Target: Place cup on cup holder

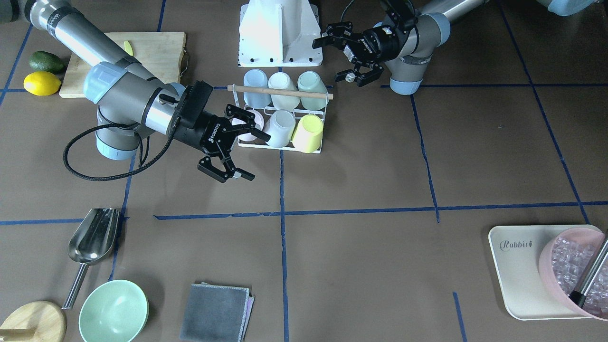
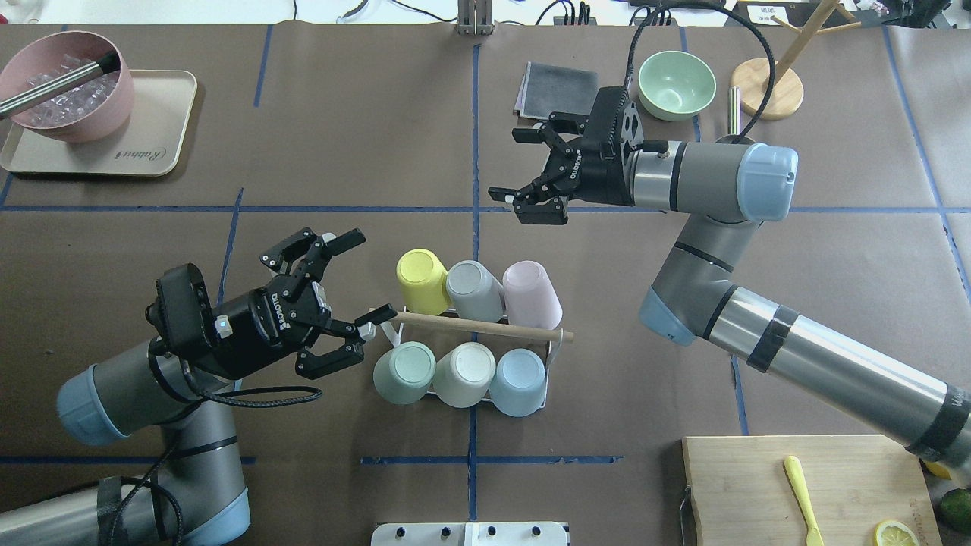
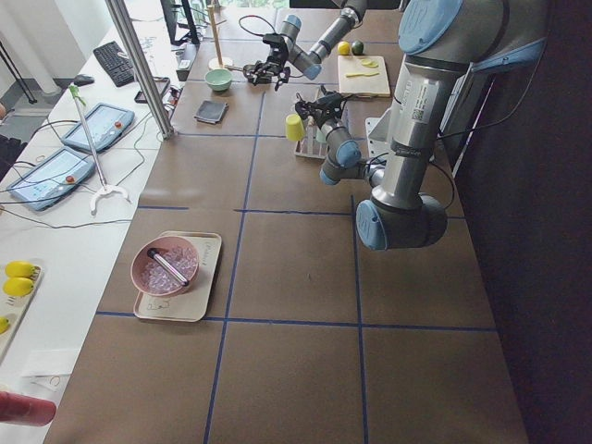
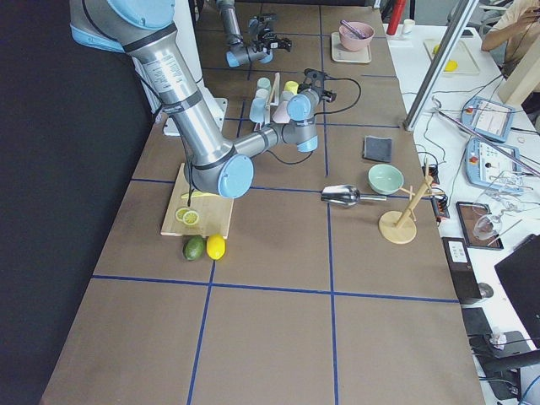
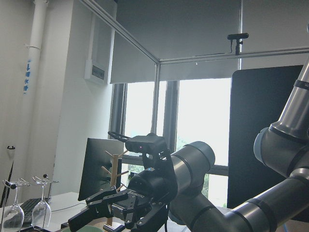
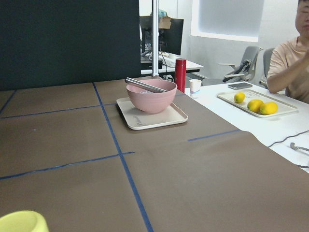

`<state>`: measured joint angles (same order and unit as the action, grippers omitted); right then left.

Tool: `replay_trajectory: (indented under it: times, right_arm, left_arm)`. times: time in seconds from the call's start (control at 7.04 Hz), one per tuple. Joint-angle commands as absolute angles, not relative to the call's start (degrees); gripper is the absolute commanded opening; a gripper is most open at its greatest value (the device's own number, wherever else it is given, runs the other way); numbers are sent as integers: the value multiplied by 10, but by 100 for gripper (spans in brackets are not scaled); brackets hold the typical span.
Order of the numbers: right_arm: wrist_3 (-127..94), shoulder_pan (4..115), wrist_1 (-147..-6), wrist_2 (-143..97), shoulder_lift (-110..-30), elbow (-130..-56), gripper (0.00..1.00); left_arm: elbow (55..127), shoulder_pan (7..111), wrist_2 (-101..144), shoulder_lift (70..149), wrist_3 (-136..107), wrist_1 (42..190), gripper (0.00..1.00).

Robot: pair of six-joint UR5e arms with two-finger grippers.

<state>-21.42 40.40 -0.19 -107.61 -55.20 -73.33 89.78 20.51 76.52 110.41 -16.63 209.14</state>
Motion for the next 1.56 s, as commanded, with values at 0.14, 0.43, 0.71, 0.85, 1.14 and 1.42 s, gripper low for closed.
replay_trajectory:
  times: [0.14,0.43,0.71,0.85,1.14,1.42]
  right_arm:
    - [-214,440,-157,-1077,-547,-748,100]
    - [-212,453,-268,-1077,-547,-753,100]
    - [-211,462,-398,-1073,-547,-766,100]
    - [-211,470,-471,-1074,-547,-779,100]
    - [-210,487,-596,-1072,-548,-794,100]
    - [-206,496,-726,-1070,-548,-795,100]
  left_arm:
    - [918,302,845,1091,-220,1968,100]
    - [920,352,861,1095,-255,1882,100]
    - [920,384,861,1101,-309,1751,100]
    - [920,399,871,1102,-345,1684,100]
    - [920,457,969,1105,-347,1546,100]
    - [922,517,1119,1110,-338,1393,100]
